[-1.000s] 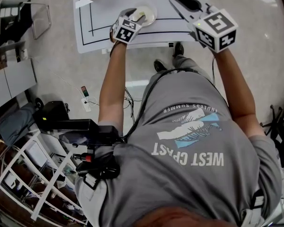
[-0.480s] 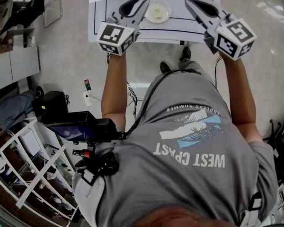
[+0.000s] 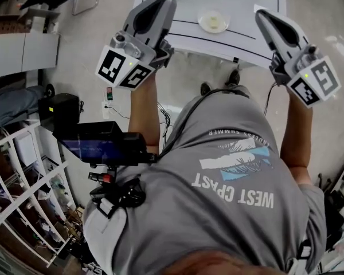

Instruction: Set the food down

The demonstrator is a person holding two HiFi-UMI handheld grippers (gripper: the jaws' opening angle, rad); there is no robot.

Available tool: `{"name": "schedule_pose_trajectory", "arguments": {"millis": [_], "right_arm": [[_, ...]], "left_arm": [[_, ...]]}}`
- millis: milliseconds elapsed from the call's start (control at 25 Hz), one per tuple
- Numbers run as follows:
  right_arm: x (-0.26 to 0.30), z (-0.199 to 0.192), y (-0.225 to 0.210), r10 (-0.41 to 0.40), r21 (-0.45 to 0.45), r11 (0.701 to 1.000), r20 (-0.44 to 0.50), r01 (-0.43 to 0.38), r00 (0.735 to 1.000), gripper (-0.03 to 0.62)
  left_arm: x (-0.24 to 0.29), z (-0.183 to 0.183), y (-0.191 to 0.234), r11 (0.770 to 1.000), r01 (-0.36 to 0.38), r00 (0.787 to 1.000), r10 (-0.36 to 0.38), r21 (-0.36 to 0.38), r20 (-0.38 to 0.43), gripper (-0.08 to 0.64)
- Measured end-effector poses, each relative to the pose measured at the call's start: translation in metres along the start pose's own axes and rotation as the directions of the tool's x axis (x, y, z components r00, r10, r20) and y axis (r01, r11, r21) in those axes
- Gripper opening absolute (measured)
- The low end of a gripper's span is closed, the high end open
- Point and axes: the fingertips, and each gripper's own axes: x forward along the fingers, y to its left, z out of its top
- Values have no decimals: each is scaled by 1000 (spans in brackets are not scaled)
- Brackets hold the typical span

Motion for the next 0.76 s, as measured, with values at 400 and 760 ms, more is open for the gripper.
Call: {"name": "schedule_pose_trajectory", "arguments": {"millis": [400,760], "right_arm": [[-7,15,13,-1,-46,999,9,2,1000,5],[-16,10,16,-24,-39,999,-5,23,1000,5]], "left_arm": [[-14,13,-13,1000,-2,1000,2,20,8,6],[-16,8,-25,1000,17,1000,-17,11,-7,6]]}}
